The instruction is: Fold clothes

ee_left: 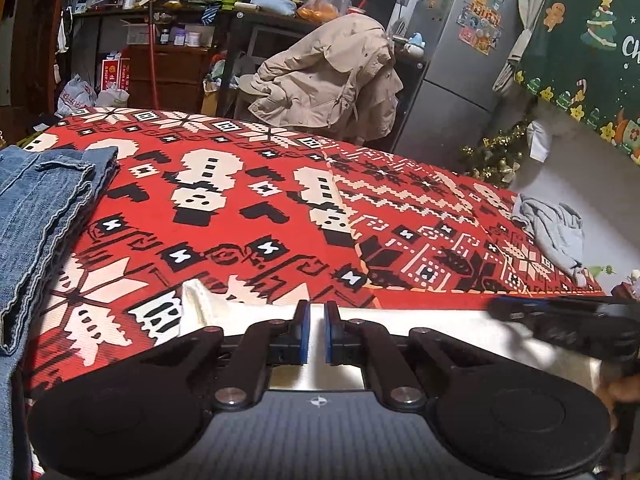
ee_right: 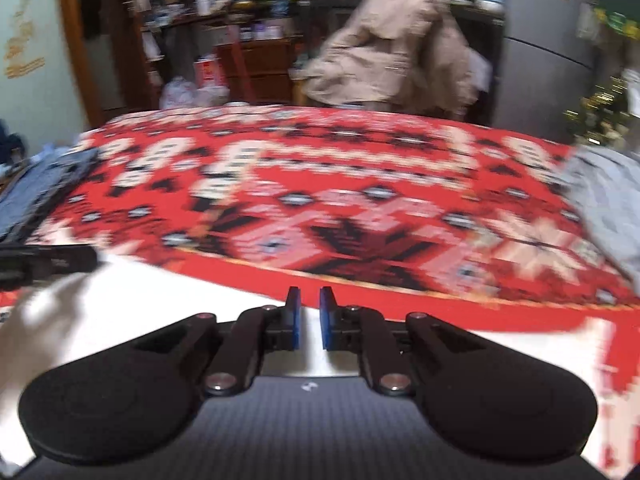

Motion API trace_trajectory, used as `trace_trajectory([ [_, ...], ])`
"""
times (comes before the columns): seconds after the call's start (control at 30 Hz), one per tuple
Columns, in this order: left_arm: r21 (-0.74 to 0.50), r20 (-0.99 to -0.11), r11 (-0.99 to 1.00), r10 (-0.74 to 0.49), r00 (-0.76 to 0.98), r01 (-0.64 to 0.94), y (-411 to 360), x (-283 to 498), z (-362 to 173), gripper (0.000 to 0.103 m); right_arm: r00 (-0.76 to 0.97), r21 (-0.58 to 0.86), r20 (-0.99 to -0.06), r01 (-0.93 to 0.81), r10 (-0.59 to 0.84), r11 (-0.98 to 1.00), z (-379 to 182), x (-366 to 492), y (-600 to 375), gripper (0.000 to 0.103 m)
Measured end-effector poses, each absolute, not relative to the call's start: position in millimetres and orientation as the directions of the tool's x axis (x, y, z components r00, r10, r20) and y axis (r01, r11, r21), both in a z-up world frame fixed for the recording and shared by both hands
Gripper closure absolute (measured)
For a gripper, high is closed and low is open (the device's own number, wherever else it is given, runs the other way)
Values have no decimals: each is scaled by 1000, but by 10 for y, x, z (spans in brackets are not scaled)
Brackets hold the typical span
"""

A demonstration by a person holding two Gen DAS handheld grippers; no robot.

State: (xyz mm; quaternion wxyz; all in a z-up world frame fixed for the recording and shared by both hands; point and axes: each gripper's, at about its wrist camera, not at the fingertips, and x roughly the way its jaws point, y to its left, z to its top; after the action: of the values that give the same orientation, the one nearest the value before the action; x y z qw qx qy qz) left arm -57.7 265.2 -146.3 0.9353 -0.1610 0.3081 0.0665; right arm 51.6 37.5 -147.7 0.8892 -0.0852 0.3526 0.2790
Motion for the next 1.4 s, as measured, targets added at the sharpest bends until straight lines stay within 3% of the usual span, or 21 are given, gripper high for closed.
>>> trace_trajectory([
  [0.23, -240, -600, 945, 33, 800, -220, 2627, -621, -1414, 97, 677, -2, -677, -396, 290, 918, -1457, 761, -495, 94],
  [0.4, -251, -599, 943, 25, 800, -217, 2583, -675, -1344, 97, 696, 58, -658, -334, 287, 941, -1356, 794, -861, 95],
  [0.5, -260, -602, 944, 7, 799, -204, 2525, -700, -1319, 97, 670, 139, -642, -377, 373, 916, -1303, 666, -898, 93],
  [0.6, -250, -614, 954, -24, 789, -166, 2363, -711, -1354, 97, 638, 104, -649, -467, 415, 878, -1344, 447, -730, 93],
  [1.0, -175, -658, 974, -4, 753, -147, 2178, -1118, -1434, 93, 632, -31, -661, -563, 405, 826, -1412, -214, -953, 95],
  [1.27, -219, -631, 972, -73, 772, -87, 1980, -974, -1327, 93, 620, 17, -627, -596, 473, 803, -1217, -350, -832, 92],
  [1.4, -233, -653, 969, -92, 752, -84, 1877, -827, -1401, 93, 593, 17, -658, -604, 464, 797, -1316, -234, -608, 92],
])
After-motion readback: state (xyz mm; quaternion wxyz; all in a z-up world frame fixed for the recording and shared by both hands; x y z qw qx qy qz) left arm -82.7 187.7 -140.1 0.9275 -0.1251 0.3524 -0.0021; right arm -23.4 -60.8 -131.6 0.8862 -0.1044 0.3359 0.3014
